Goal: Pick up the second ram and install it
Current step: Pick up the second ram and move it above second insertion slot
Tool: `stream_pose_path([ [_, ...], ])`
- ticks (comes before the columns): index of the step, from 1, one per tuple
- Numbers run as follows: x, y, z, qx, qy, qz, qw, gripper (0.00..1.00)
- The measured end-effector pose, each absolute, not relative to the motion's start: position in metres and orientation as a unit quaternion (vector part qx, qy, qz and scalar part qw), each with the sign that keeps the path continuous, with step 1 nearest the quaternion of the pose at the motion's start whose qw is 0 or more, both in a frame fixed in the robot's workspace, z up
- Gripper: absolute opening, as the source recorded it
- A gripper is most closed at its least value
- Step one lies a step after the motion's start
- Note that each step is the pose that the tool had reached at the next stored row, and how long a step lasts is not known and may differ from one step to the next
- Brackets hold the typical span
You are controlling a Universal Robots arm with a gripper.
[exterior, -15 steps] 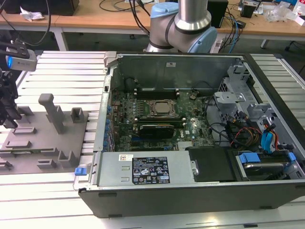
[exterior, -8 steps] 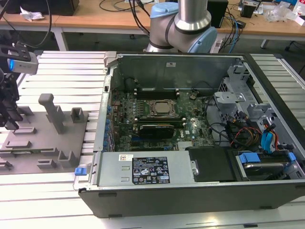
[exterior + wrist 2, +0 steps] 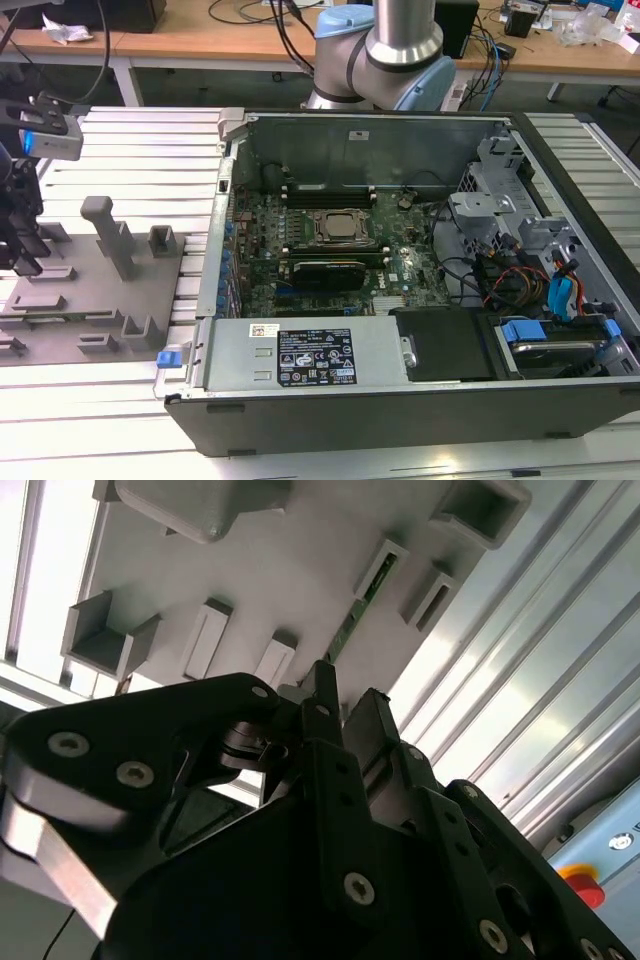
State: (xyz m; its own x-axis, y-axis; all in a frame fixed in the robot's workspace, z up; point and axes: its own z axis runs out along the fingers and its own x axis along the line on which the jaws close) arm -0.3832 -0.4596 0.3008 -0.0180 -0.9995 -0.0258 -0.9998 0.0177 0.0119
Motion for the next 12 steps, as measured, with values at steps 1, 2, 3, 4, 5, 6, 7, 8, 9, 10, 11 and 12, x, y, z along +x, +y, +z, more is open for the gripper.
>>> stream_pose_path([
  [1, -0.3832, -0.4596, 0.2997, -0.701, 0.713, 0.013, 0.005, 0.3],
  [2, -0.3832, -0.4596, 0.2989, -0.701, 0.713, 0.013, 0.005, 0.3],
  [3, -0.3832, -0.4596, 0.2977, -0.701, 0.713, 0.013, 0.005, 0.3],
  [4, -0.3832, -0.4596, 0.2968, -0.701, 0.713, 0.013, 0.005, 0.3],
  [5, -0.3832, -0.4596, 0.2959, -0.701, 0.713, 0.013, 0.005, 0.3],
  [6, -0.3832, -0.4596, 0.2954, -0.701, 0.713, 0.013, 0.005, 0.3],
  [7, -0.3832, -0.4596, 0.2947, -0.701, 0.713, 0.013, 0.005, 0.3],
  [8, -0.3832, -0.4596, 0.2937, -0.701, 0.713, 0.013, 0.005, 0.3],
  [9, -0.3832, -0.4596, 0.2926, -0.701, 0.713, 0.013, 0.005, 0.3],
  [10, -0.3832, -0.4596, 0.2919, -0.701, 0.713, 0.013, 0.005, 0.3],
  [11, -0.3832, -0.4596, 0.2905, -0.701, 0.713, 0.013, 0.005, 0.3],
  [12, -0.3832, -0.4596, 0.2898, -0.701, 0.713, 0.013, 0.005, 0.3],
])
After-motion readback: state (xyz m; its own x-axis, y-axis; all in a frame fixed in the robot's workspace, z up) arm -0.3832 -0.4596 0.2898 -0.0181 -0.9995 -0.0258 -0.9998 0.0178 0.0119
